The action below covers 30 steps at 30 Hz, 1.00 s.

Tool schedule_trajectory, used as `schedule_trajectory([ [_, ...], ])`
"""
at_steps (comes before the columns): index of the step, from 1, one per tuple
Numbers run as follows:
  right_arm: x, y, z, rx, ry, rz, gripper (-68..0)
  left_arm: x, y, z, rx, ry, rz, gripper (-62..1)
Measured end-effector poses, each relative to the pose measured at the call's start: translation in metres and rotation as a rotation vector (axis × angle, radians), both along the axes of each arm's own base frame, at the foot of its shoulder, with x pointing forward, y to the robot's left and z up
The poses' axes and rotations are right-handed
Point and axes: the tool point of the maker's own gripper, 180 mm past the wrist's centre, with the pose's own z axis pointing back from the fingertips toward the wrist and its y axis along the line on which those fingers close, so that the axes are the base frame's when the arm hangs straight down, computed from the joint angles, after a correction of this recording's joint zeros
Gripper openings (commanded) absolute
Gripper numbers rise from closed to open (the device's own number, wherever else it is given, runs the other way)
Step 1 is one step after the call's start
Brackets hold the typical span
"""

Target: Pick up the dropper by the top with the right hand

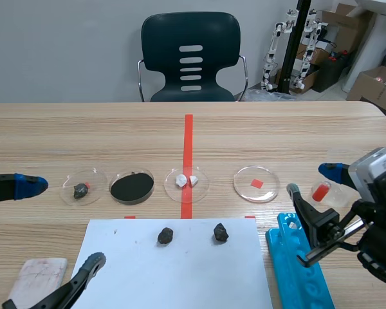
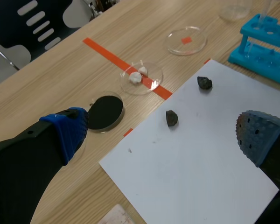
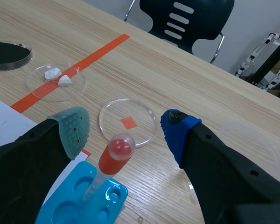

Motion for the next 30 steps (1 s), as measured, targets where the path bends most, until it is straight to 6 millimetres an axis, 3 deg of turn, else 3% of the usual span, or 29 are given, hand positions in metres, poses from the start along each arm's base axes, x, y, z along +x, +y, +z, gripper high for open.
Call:
schedule_trajectory([
  [6, -0.001, 0.001, 0.0, 0.001, 0.002, 0.002, -33.0, -0.003, 0.009, -0.021, 0.085, 0.09, 0.025, 1.4],
  [17, -0.011, 0.001, -0.008, 0.004, 0.031, 0.003, -33.1, -0.003, 0.009, -0.021, 0.087, 0.092, 0.027, 1.4],
  [25, -0.011, 0.001, -0.008, 0.004, 0.031, 0.003, -35.6, 0.001, -0.004, 0.012, -0.045, -0.052, -0.016, 1.4],
  [30, -0.012, 0.002, -0.007, 0.009, 0.024, 0.006, -35.6, 0.001, -0.005, 0.014, -0.054, -0.062, -0.018, 1.4],
])
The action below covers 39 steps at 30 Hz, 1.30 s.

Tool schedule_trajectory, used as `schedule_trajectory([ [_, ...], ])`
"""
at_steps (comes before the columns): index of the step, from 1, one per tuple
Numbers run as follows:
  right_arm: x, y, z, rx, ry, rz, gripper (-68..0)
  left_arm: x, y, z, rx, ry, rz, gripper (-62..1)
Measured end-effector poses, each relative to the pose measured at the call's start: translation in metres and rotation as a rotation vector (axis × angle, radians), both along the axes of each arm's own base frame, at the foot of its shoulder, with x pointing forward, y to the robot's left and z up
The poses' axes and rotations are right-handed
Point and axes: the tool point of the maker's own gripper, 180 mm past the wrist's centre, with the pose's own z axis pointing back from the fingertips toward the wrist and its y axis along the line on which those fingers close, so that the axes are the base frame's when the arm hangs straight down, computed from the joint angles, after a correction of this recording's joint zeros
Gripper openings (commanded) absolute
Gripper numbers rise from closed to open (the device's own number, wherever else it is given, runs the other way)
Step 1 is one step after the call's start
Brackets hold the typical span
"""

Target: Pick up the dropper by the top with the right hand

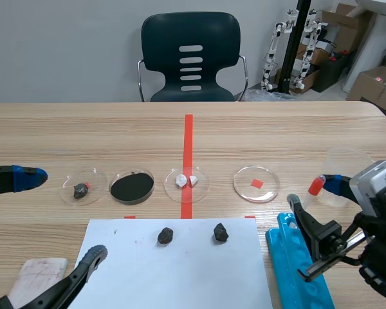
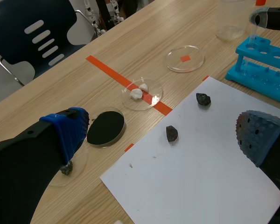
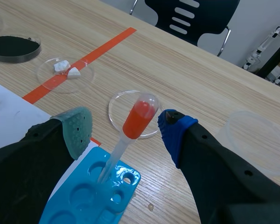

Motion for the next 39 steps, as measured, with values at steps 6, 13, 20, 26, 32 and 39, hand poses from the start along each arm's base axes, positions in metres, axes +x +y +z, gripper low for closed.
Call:
schedule_trajectory([
  [6, -0.0007, 0.0001, -0.0006, 0.0, 0.002, 0.0, -40.6, -0.0001, 0.0007, -0.0023, 0.009, 0.01, 0.002, 1.4],
  [13, -0.0007, 0.0001, -0.0006, 0.0, 0.002, 0.0, -51.3, -0.0001, 0.0007, -0.0024, 0.009, 0.01, 0.002, 1.4],
  [20, -0.0008, 0.0002, -0.0005, 0.001, 0.002, 0.001, -60.8, -0.0001, 0.0007, -0.0024, 0.009, 0.01, 0.002, 1.4],
  [26, -0.0008, 0.0002, -0.0005, 0.001, 0.002, 0.001, -65.4, -0.0001, 0.0007, -0.0024, 0.009, 0.01, 0.002, 1.4],
  [32, -0.0008, 0.0002, -0.0005, 0.001, 0.002, 0.001, -67.3, -0.0001, 0.0007, -0.0024, 0.009, 0.01, 0.002, 1.4],
  [39, -0.0008, 0.0001, -0.0005, 0.001, 0.002, 0.001, -67.3, -0.0001, 0.0007, -0.0024, 0.009, 0.01, 0.002, 1.4],
])
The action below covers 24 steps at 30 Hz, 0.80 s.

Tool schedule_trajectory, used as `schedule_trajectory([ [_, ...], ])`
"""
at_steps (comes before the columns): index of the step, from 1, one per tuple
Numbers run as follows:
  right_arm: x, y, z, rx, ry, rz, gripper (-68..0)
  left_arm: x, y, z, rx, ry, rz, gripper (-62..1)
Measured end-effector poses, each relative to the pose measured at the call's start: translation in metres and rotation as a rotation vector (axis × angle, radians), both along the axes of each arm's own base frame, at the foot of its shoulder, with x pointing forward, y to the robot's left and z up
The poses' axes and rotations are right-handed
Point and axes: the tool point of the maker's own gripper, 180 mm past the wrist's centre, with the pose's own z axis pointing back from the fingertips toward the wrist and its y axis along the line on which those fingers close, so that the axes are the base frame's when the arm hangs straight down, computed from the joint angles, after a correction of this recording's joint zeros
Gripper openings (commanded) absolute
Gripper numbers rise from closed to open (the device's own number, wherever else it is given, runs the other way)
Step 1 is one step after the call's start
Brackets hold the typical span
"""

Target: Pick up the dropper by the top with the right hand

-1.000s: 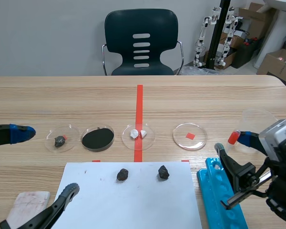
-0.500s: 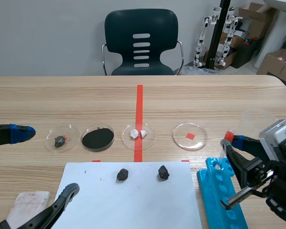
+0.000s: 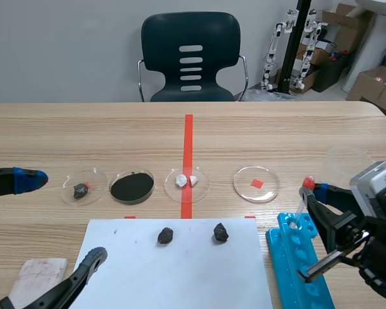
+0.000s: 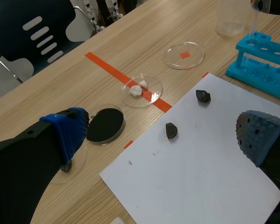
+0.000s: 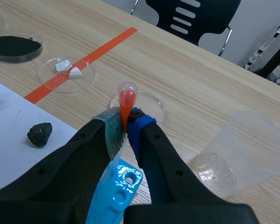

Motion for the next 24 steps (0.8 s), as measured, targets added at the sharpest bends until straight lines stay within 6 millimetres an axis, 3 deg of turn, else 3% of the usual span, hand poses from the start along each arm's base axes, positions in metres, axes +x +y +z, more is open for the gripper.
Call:
schedule_trajectory([
  [10, -0.007, 0.002, 0.002, 0.013, -0.007, 0.009, -67.3, 0.0, 0.001, -0.002, 0.007, 0.008, 0.002, 1.4],
  [24, -0.022, 0.024, 0.043, 0.027, -0.08, 0.063, -67.3, -0.008, 0.022, -0.051, 0.211, 0.224, 0.065, 1.4],
])
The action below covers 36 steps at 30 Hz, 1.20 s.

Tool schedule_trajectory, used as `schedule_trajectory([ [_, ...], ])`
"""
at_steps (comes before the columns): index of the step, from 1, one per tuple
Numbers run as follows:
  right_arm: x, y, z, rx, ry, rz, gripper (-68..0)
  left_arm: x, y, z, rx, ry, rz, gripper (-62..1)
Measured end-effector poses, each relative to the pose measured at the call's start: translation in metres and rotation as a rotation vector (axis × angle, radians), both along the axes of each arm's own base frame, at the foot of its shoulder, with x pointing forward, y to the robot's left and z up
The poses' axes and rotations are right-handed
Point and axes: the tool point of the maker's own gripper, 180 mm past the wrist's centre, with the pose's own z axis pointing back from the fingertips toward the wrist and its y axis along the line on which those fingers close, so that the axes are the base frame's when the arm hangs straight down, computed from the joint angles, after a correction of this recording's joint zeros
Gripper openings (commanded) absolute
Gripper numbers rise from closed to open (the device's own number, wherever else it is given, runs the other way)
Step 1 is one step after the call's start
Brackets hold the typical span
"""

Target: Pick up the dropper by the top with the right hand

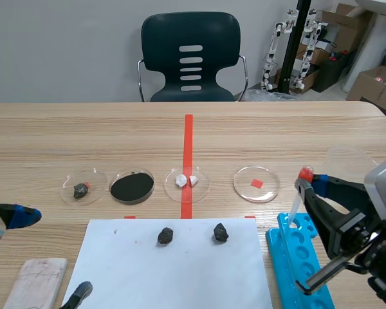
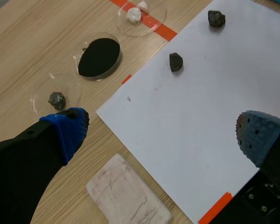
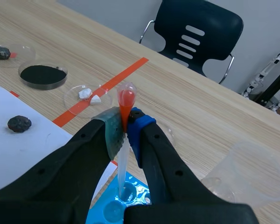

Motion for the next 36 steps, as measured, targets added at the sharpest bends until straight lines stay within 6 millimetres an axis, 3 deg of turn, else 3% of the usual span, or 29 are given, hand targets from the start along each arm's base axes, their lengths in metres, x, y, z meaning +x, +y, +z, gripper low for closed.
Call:
schedule_trajectory([
  [17, -0.02, 0.034, 0.074, 0.011, -0.1, 0.073, -67.3, -0.003, 0.005, -0.008, 0.036, 0.037, 0.011, 1.4],
  [27, -0.023, 0.032, 0.084, -0.004, -0.063, 0.016, -67.3, -0.003, 0.005, -0.008, 0.036, 0.037, 0.011, 1.4],
  [36, -0.021, 0.028, 0.08, 0.023, -0.022, -0.011, -67.3, -0.002, 0.005, -0.008, 0.036, 0.037, 0.01, 1.4],
])
